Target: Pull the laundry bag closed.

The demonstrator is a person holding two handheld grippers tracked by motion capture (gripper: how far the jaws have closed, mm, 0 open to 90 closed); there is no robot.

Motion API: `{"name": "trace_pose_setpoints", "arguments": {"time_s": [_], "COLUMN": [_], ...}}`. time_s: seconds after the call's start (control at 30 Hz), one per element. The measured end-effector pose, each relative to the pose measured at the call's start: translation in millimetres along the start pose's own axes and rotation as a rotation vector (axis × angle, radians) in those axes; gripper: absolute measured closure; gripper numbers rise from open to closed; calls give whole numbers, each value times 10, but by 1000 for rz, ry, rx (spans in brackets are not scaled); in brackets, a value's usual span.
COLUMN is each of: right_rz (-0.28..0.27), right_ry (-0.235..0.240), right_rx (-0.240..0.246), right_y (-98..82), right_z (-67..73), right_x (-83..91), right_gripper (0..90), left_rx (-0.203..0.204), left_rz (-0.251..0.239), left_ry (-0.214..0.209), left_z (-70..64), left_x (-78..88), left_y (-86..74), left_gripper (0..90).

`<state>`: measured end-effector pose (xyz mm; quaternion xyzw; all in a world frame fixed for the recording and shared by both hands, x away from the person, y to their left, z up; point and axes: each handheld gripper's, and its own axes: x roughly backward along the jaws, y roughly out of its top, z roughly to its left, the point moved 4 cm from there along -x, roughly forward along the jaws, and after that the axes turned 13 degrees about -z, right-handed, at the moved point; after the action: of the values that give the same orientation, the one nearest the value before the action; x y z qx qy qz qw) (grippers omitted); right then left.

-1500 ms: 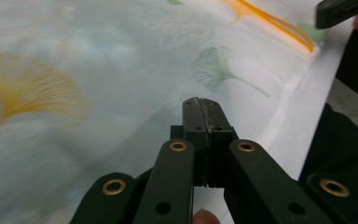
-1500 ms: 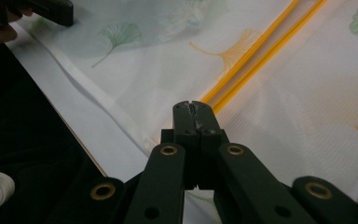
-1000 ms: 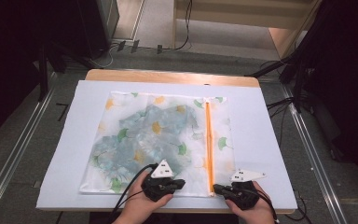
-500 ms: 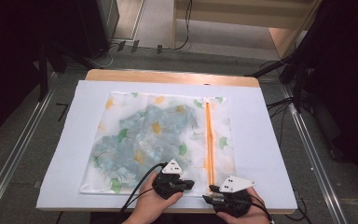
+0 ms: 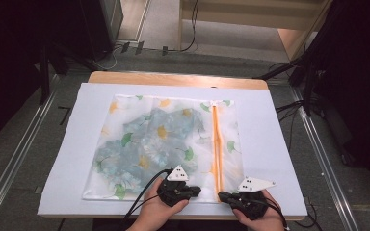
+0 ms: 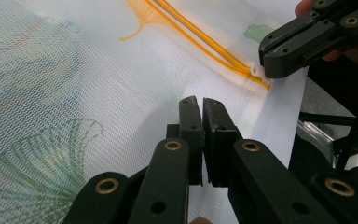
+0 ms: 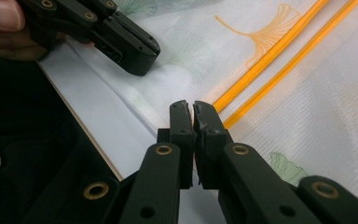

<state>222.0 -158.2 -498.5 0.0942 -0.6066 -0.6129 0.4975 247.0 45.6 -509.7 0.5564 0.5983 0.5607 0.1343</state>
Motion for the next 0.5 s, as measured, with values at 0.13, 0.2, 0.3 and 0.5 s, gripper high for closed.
{"name": "trace_pose_setpoints", "arguments": {"time_s": [0.13,0.2,0.3,0.5], "right_rz": [3,7,8,66], "right_ry": [-10,-20,-20,-58], "right_rx": [3,-5,-12,21], "right_y": [-2,-2,-3,31], "right_z": [1,2,0,45], "right_x": [-11,-25,-39,-171], "right_gripper": [866,858,848,856], "left_rx": [-6,-5,-6,-9], "left_rz": [-1,-3,-2,-1], "left_ry": [2,0,2,1], "left_z": [-5,-6,-7,-8], "left_x": [0,1,1,1], "left_y": [-2,-4,-4,-4], "left_gripper": [870,865,866,862]}}
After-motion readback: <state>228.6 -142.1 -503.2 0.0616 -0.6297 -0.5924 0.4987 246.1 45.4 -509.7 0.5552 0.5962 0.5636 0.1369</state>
